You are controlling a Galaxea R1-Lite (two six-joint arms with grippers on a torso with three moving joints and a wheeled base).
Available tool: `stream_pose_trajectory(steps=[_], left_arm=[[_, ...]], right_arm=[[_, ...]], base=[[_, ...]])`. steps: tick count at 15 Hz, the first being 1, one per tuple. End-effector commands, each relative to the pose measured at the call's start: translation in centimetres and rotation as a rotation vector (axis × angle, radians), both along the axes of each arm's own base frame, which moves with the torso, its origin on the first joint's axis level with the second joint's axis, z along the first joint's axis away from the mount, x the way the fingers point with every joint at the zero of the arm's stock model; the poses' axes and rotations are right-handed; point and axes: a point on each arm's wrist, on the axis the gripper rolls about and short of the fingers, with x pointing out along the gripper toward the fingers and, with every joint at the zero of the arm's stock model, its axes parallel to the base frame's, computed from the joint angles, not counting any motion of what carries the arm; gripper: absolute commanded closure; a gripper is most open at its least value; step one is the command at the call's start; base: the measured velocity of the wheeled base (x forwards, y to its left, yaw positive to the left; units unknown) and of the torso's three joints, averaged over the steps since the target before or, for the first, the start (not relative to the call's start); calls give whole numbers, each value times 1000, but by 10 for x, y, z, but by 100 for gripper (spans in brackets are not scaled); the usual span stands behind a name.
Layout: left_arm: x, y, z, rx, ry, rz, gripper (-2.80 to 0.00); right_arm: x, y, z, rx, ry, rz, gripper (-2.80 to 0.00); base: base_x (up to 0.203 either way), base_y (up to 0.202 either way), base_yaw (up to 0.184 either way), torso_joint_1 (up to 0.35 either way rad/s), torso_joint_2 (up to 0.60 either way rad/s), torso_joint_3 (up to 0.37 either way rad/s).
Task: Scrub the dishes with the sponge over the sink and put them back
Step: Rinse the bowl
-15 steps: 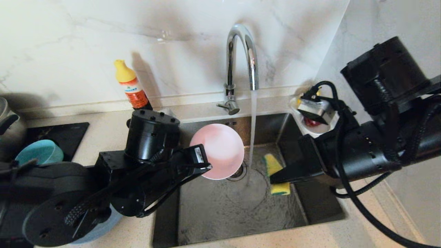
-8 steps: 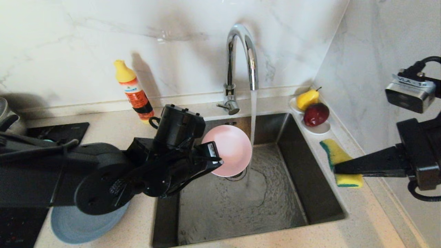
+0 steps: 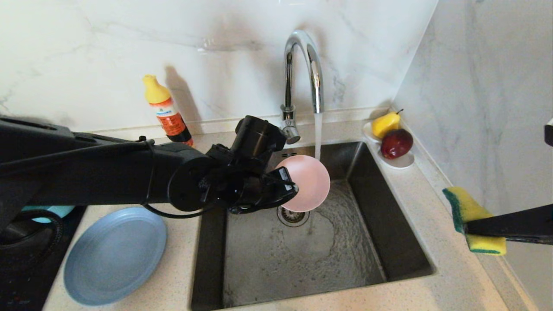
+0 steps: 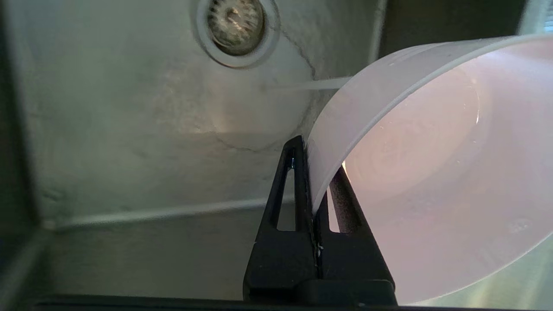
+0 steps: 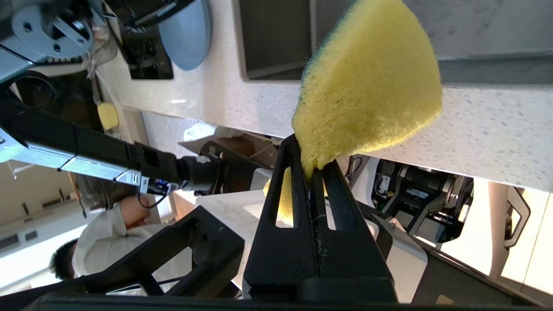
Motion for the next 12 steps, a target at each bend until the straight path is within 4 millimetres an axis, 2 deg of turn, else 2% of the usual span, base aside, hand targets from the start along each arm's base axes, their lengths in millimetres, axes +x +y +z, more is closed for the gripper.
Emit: stream_pose_trajectory(steps=[1, 9, 12], left_arm=[[16, -9, -6, -13, 24, 6, 0], [42, -27, -5, -67, 50, 48, 0], [41, -27, -7, -68, 69, 58, 0]], right_arm=[[-5, -5, -1, 5, -2, -21, 0], [-10, -8, -9, -3, 17, -26, 0], [-8, -7, -10, -4, 20, -26, 0]], base=[[0, 0, 0, 0, 0, 0], [0, 0, 0, 0, 0, 0], [0, 0, 0, 0, 0, 0]])
